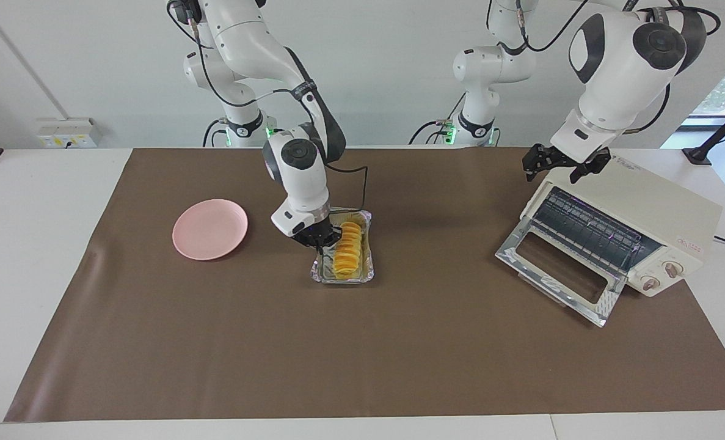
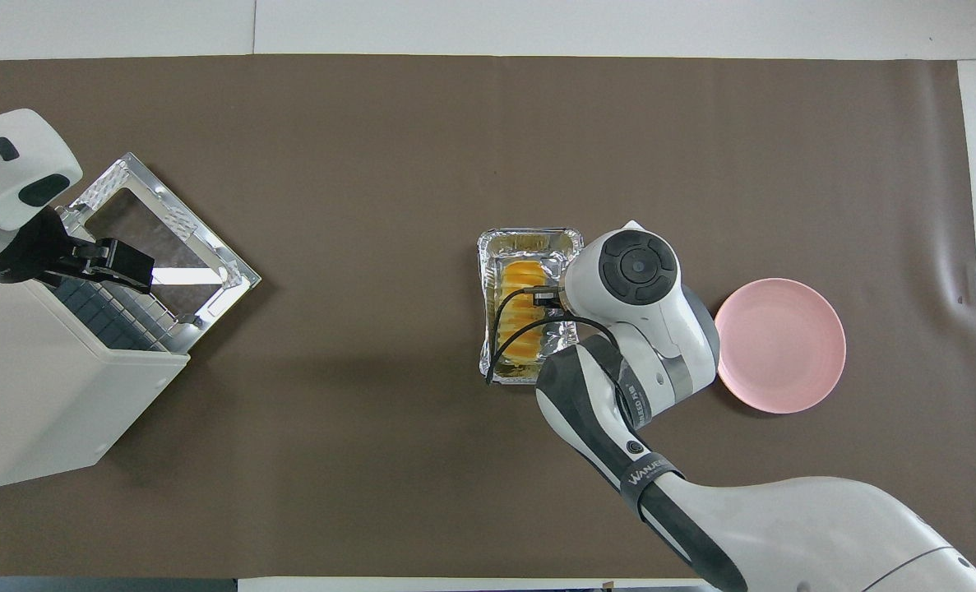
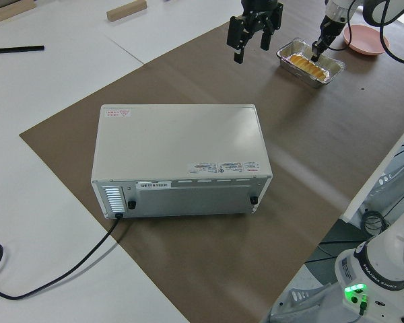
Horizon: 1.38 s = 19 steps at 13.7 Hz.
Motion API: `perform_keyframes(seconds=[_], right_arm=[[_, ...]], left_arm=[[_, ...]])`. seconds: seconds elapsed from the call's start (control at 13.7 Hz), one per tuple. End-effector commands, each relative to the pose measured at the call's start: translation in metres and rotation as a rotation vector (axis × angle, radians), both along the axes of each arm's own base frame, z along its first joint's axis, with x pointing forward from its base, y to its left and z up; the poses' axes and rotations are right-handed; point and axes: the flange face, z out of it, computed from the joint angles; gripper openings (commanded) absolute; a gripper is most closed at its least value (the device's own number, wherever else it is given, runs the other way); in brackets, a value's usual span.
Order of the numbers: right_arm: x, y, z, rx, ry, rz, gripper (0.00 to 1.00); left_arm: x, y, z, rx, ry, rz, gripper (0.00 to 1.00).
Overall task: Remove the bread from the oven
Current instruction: 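Carry the foil tray past the pink plate with the right gripper, then grasp the bread slices inside the tray with the right gripper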
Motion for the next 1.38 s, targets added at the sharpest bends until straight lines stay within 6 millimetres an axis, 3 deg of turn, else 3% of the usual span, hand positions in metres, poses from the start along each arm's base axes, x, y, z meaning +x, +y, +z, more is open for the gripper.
perform_keyframes(seconds=[0.0, 0.15, 0.36, 0.66, 0.8, 1.02, 1.31], right_arm=[[0.027, -0.046, 0.032, 0.017, -0.05, 0.023, 0.0], [0.052, -0.104, 0.049, 0.014, -0.087, 0.073, 0.0], [0.088, -0.173, 0.078, 0.126, -0.12, 0.122, 0.0], [0.108, -0.282, 0.074, 0.104, -0.147, 0.128, 0.0], [0.116, -0.311, 0.066, 0.1, -0.152, 0.125, 0.0], [0.14, -0.338, 0.058, 0.103, -0.168, 0.089, 0.0], [0.132, -0.346, 0.038, 0.099, -0.137, 0.154, 0.0]], left_arm=[[-0.005, 0.0, 0.002, -0.011, 0.004, -0.003, 1.0], [-0.004, -0.001, 0.002, -0.011, 0.001, -0.004, 1.0], [0.0, -0.004, 0.003, -0.018, -0.012, -0.002, 1.0], [0.002, -0.003, 0.005, -0.015, -0.026, 0.041, 1.0], [0.002, -0.006, 0.004, -0.012, -0.031, 0.054, 1.0], [0.001, -0.012, 0.005, -0.011, -0.031, 0.041, 1.0], [-0.001, -0.011, 0.007, -0.01, -0.033, 0.037, 1.0]])
